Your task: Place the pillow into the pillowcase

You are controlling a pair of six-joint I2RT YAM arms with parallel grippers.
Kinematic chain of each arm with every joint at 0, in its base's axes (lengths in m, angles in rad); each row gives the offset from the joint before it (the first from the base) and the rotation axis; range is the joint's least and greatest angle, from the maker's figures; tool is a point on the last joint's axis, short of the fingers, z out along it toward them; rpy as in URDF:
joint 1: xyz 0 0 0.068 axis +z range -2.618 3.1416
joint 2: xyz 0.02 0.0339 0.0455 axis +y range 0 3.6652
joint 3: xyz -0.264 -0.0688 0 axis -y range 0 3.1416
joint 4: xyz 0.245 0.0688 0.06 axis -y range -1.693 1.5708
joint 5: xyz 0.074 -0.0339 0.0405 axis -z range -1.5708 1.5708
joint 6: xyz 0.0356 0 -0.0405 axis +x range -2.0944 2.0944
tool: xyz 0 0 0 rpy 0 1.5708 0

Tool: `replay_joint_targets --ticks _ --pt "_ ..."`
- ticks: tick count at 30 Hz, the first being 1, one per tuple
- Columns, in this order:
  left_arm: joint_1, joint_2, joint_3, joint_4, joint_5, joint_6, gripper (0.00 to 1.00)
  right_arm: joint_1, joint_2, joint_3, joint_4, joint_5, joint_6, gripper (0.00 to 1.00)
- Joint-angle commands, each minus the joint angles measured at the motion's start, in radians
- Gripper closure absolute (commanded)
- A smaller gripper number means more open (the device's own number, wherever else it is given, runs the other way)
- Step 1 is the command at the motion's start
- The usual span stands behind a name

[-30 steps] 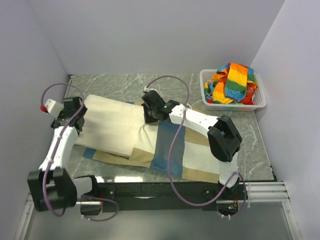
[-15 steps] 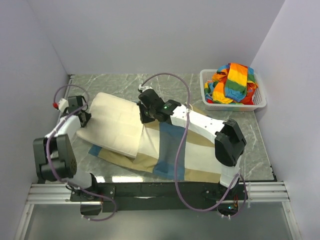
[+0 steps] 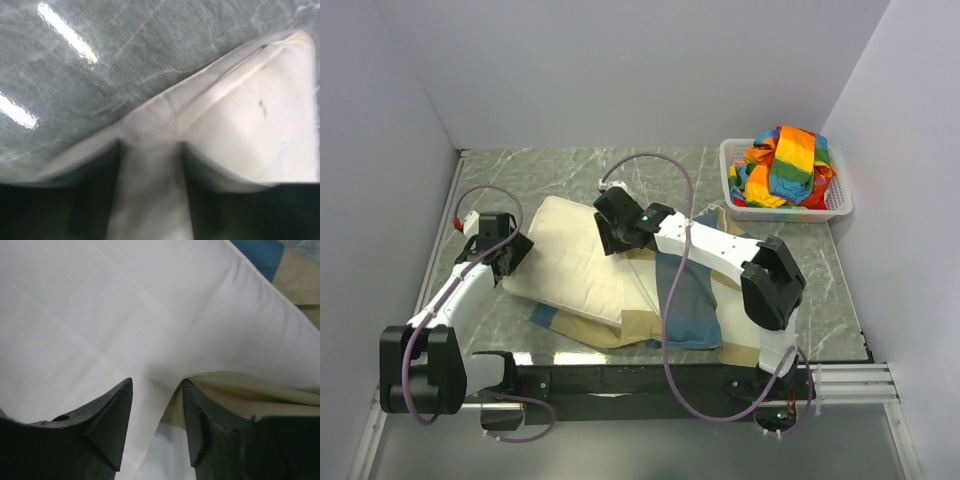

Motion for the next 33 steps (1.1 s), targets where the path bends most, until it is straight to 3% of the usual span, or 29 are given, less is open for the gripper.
replay_joint_targets --ticks 1,3,9,12,17,19,21,22,23,24,26,27,30,33 --pt "-0.023 -0.064 0.006 -0.048 0.049 0.015 0.28 0.003 -0.170 -0.057 0.050 0.080 -0.001 0.41" --pt "-0.023 -0.086 0.005 -0.062 0.031 0.018 0.14 0.014 -0.255 -0.107 0.041 0.114 0.004 0.33" --pt "-0.021 -0.162 -0.026 -0.117 -0.050 -0.017 0.01 0.114 -0.447 -0.310 -0.005 0.227 0.054 0.24" --pt "-0.023 -0.176 -0.058 -0.118 -0.070 -0.024 0.00 0.149 -0.506 -0.452 -0.016 0.255 0.108 0.17" --pt "-0.023 -0.189 -0.154 -0.033 0.044 -0.048 0.01 0.155 -0.547 -0.711 0.070 0.254 0.214 0.05" --pt "-0.025 -0.178 -0.182 -0.007 0.060 -0.059 0.01 0.148 -0.517 -0.745 0.102 0.211 0.224 0.07" --pt "-0.025 -0.163 -0.193 0.002 0.081 -0.057 0.03 0.145 -0.452 -0.746 0.185 0.165 0.212 0.16" --pt "-0.025 -0.162 -0.199 0.016 0.091 -0.054 0.06 0.140 -0.426 -0.717 0.208 0.136 0.194 0.27" --pt "-0.025 -0.162 -0.199 0.016 0.098 -0.053 0.11 0.134 -0.373 -0.695 0.252 0.092 0.185 0.55" --pt "-0.026 -0.172 -0.190 0.011 0.104 -0.051 0.32 0.131 -0.344 -0.668 0.271 0.070 0.174 0.66" --pt "-0.025 -0.196 -0.169 -0.025 0.086 -0.045 0.60 0.126 -0.249 -0.538 0.277 0.016 0.126 0.83" --pt "-0.020 -0.208 -0.141 -0.039 0.059 -0.028 0.80 0.126 -0.218 -0.485 0.271 0.013 0.111 0.86" --pt "0.026 -0.236 -0.098 -0.084 0.067 0.010 0.99 0.114 -0.118 -0.269 0.217 0.033 0.047 0.89" --pt "0.092 -0.259 -0.095 -0.090 0.106 0.035 0.99 0.080 -0.076 -0.145 0.162 0.039 0.021 0.90"
